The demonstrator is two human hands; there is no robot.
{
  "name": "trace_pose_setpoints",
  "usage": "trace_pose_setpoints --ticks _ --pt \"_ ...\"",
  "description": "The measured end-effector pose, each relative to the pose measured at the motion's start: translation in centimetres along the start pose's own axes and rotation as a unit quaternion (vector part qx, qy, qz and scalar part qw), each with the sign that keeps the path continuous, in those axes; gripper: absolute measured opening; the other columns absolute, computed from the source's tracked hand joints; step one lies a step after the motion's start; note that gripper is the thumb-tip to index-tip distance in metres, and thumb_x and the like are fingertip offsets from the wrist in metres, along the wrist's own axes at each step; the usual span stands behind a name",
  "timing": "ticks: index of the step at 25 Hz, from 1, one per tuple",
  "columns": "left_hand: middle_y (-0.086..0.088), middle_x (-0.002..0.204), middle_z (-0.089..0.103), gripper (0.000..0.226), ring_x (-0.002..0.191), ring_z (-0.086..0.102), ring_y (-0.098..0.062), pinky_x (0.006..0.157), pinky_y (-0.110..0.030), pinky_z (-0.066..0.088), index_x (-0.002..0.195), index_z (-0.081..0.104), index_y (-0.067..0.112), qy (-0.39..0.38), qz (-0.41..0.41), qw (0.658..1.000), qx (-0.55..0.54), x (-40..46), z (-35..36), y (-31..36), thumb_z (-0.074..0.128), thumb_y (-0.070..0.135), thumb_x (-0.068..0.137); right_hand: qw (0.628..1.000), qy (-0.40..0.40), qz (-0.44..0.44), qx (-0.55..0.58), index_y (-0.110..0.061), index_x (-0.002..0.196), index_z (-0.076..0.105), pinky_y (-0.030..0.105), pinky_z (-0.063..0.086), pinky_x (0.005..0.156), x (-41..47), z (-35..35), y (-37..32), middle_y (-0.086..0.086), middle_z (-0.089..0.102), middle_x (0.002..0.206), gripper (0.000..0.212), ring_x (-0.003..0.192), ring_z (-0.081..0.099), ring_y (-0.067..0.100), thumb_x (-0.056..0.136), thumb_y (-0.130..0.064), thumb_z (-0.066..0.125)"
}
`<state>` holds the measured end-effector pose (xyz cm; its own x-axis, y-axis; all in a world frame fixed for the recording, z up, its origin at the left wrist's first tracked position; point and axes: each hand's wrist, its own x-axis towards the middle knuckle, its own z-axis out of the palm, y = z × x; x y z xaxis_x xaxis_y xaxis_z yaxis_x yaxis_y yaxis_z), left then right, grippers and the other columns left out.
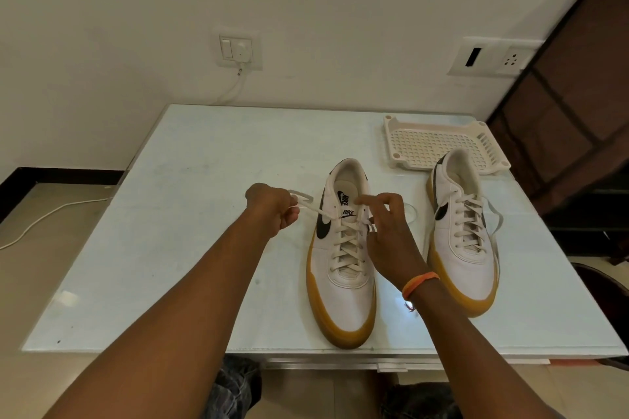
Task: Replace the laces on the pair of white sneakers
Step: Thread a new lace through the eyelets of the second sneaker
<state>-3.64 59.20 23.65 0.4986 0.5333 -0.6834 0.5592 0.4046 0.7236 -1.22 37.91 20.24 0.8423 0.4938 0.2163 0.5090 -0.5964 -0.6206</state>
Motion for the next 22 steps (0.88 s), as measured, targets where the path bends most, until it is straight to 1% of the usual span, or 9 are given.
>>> trace_pose_setpoints --ticks 2,4,7,9,11,13,15,19,22 --pt "-0.016 0.115 0.055 0.048 0.094 0.061 -0.024 0.069 -0.035 0.057 0.132 0.036 0.003 0.041 0.031 0.998 0.023 -0.1 0.5 -0.5 0.060 0.004 0.091 0.993 -0.053 0.072 0.071 -0.028 0.139 0.040 0.045 0.050 0.091 -0.4 -0.6 -0.1 -0.001 0.044 0.128 0.065 0.106 0.054 0.020 0.084 0.002 0.057" --pt "-0.016 0.130 0.043 0.059 0.105 0.056 -0.026 0.078 -0.037 0.057 0.130 0.030 0.004 0.075 0.117 0.985 0.103 -0.9 1.4 -1.0 0.066 0.001 0.084 0.991 -0.092 0.098 0.000 -0.028 0.140 0.038 0.049 0.042 0.099 -0.5 -0.8 0.4 -0.003 0.052 0.126 0.058 0.114 0.053 0.019 0.089 -0.009 0.058" --pt "-0.007 0.122 0.051 0.045 0.102 0.054 -0.018 0.080 -0.026 0.046 0.126 0.048 0.009 0.058 0.324 0.912 0.244 -3.2 3.2 -1.8 0.066 0.006 0.084 0.989 -0.095 0.100 -0.045 -0.022 0.130 0.046 0.048 0.045 0.093 -0.4 -0.9 0.5 -0.004 0.062 0.097 0.037 0.098 0.059 0.021 0.095 -0.013 0.053" --pt "0.000 0.110 0.061 0.031 0.099 0.060 -0.015 0.081 -0.026 0.049 0.118 0.059 0.016 -0.014 0.425 0.851 0.307 -5.1 4.4 -2.4 0.063 0.009 0.088 0.980 -0.080 0.162 0.083 -0.020 0.118 0.052 0.040 0.050 0.081 -0.2 -1.4 0.0 0.000 0.063 0.081 0.026 0.083 0.060 0.020 0.094 -0.008 0.049" --pt "0.003 0.108 0.066 0.028 0.096 0.063 -0.012 0.084 -0.031 0.055 0.118 0.061 0.021 -0.093 0.464 0.800 0.369 -6.4 5.3 -3.1 0.062 0.015 0.091 0.938 -0.053 0.232 0.252 -0.018 0.108 0.058 0.032 0.047 0.069 0.2 -2.9 -0.5 0.006 0.065 0.076 0.027 0.077 0.059 0.019 0.089 -0.003 0.047" --pt "0.001 0.110 0.068 0.028 0.094 0.065 -0.015 0.084 -0.036 0.055 0.121 0.060 0.020 -0.157 0.477 0.755 0.421 -7.2 6.0 -3.9 0.061 0.023 0.094 0.897 -0.036 0.245 0.368 -0.016 0.100 0.064 0.032 0.043 0.065 0.6 -5.2 -0.7 0.006 0.064 0.071 0.026 0.071 0.059 0.017 0.086 -0.001 0.047" --pt "-0.003 0.104 0.069 0.023 0.089 0.065 -0.018 0.082 -0.043 0.055 0.116 0.063 0.015 -0.188 0.480 0.742 0.428 -7.6 6.5 -4.8 0.058 0.025 0.096 0.853 -0.018 0.228 0.468 -0.013 0.095 0.065 0.032 0.040 0.063 0.9 -7.5 -0.3 0.003 0.058 0.064 0.023 0.064 0.057 0.015 0.090 -0.002 0.046" --pt "-0.007 0.105 0.071 0.025 0.084 0.067 -0.021 0.078 -0.044 0.056 0.114 0.064 0.011 -0.211 0.512 0.721 0.417 -8.9 7.7 -6.2 0.049 0.027 0.101 0.756 0.043 0.266 0.597 -0.018 0.102 0.066 0.028 0.041 0.064 1.0 -11.3 2.0 -0.003 0.061 0.072 0.017 0.067 0.055 0.010 0.097 -0.016 0.050" --pt "-0.008 0.113 0.068 0.026 0.096 0.065 -0.023 0.081 -0.040 0.054 0.123 0.059 0.017 -0.244 0.531 0.644 0.493 -9.6 8.4 -8.4 0.048 0.027 0.101 0.700 0.052 0.281 0.654 -0.024 0.107 0.063 0.026 0.037 0.062 0.9 -12.4 3.5 -0.009 0.062 0.077 0.016 0.063 0.053 0.005 0.098 -0.022 0.049"
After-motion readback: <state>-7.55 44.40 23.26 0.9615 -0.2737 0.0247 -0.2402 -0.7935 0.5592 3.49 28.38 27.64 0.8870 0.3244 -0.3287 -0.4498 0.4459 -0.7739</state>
